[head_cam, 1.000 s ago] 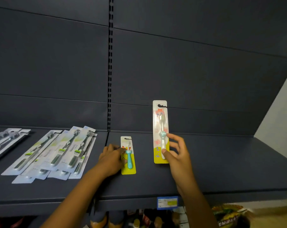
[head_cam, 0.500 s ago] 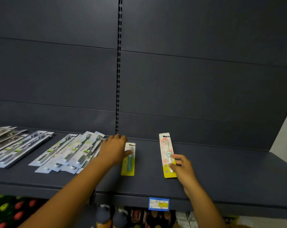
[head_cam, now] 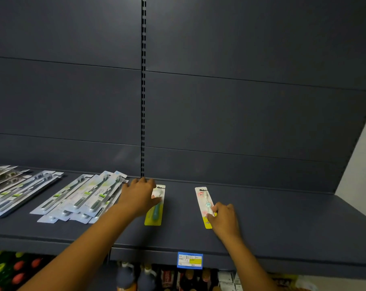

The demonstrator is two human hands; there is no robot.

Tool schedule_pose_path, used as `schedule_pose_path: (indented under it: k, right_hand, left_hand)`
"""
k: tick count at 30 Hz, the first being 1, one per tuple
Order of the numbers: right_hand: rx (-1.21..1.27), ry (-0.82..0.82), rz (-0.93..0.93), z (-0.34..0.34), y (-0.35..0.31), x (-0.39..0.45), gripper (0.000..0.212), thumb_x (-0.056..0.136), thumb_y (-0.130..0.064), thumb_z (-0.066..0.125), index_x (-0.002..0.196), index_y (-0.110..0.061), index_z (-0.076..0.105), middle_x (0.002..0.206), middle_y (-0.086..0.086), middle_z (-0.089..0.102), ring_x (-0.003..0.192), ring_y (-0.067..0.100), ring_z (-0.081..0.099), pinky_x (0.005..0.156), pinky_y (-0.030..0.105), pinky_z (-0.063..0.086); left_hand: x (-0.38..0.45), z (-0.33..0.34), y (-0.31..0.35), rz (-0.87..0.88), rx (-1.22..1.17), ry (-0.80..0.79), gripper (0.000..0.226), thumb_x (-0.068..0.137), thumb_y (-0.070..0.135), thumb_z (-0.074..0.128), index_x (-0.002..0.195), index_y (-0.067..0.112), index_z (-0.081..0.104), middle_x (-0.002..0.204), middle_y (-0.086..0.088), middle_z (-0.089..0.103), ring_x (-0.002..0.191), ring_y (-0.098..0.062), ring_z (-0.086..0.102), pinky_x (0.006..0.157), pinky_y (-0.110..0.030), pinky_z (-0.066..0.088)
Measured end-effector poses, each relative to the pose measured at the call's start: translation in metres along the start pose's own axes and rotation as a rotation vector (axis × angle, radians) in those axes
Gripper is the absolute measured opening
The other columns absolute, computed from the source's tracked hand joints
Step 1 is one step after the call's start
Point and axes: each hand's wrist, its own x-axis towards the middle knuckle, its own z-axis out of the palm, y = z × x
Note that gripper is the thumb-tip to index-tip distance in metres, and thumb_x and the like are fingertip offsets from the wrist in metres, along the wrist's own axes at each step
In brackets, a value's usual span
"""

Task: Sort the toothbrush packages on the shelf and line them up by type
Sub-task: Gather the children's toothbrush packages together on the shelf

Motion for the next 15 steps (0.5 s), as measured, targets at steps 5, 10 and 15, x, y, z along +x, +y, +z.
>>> schedule_pose_path:
  k: [5, 10, 15]
  right_hand:
    - [-0.235, 0.011, -0.028, -0.005, -0.008, -0.005, 0.041, 0.094, -0.041, 0.056, 0.124, -0.013, 0.054, 0.124, 0.01, 0.05, 0.113, 0.026, 0.053, 0.082, 0.032, 0.049]
    - [-0.189, -0.014, -0.274, 0.0, -0.051, -0.003, 0.046, 0.089, -0.041, 0.063, 0.126, -0.017, 0.05, 0.128, 0.006, 0.047, 0.121, 0.023, 0.045, 0.093, 0.033, 0.046]
    - [-0.193, -0.273, -0.509, 0.027, -0.151, -0.011, 0.049, 0.084, -0.04, 0.069, 0.122, -0.017, 0.05, 0.126, 0.007, 0.049, 0.122, 0.027, 0.045, 0.098, 0.036, 0.043]
  left_hand:
    - [-0.01, -0.005, -0.015, -0.022, -0.007, 0.021, 0.054, 0.089, 0.056, 0.054, 0.134, 0.026, 0.047, 0.139, -0.004, 0.048, 0.13, -0.028, 0.043, 0.104, -0.044, 0.039]
    - [-0.026, -0.017, -0.062, -0.049, -0.015, 0.031, 0.055, 0.089, 0.054, 0.057, 0.135, 0.026, 0.047, 0.139, -0.003, 0.05, 0.125, -0.026, 0.047, 0.1, -0.041, 0.045]
    - [-0.053, -0.034, -0.14, -0.118, -0.016, 0.006, 0.054, 0.089, 0.052, 0.058, 0.135, 0.026, 0.047, 0.137, -0.001, 0.051, 0.123, -0.025, 0.05, 0.096, -0.038, 0.046]
